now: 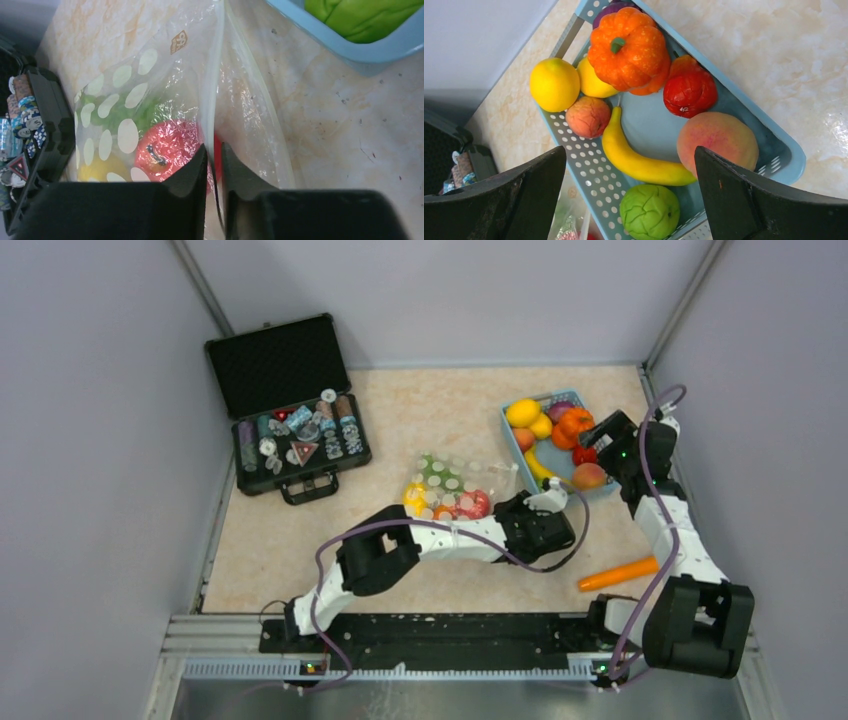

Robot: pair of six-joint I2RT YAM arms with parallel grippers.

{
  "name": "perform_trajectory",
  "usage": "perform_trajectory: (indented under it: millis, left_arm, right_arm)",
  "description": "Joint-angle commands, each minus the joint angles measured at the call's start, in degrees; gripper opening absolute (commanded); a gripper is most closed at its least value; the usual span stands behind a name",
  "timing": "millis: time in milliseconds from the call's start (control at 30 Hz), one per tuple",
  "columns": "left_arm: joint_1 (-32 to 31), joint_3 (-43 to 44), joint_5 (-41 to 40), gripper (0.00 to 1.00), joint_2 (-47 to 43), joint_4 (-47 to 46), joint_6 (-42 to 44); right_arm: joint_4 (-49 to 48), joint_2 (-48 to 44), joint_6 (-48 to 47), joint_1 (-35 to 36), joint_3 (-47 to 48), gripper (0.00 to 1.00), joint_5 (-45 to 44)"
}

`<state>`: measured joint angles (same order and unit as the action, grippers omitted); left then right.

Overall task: Place the food in the zip-top bag and seal the zipper
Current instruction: Pick up the zipper food storage bag at the center of the board, then pick up the fake fruit from the bin.

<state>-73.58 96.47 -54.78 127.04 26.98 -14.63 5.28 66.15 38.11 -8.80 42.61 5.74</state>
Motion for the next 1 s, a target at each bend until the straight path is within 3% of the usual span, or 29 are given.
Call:
perform_trajectory:
  millis: [0,167,367,500,733,967]
  left_arm:
    - [-0.33,0.54,-3.67,0.07,-2.80,-1.73,0.70]
    - [-0.25,-1.44,-5.32,0.00,-6.70,-4.20,2.52]
    - [1.23,-4.75,-4.80,0.00,-15.33,-7.79,5.93]
    - [5.36,-8.03,-0.77,0.00,-25.45,-8.24,3.97]
    - [16.49,-20.98,12.81,0.00,-46.30,-12.76,-0.73]
    - [22.97,-32.38,14.85,0.00,-56.83,-15.63,-3.60]
  right_arm:
    - [-3.79,0.06,0.94,-0.52,-0.33,0.97,2.00]
    - [-4.48,0.55,0.92,-0.49,-0.51,0.97,3.32]
    - [-4.90,0.81,-0.28,-0.52,0.03,0.96,7.38]
    - [-6.47,1.37,-1.65,-0.51,0.77,0.94,11.40]
    - [-5.44,4.15,-3.64,-0.52,2.33,0.92,14.87]
    - [-4.37,8.84,-4.71,0.33,5.36,0.87,18.73]
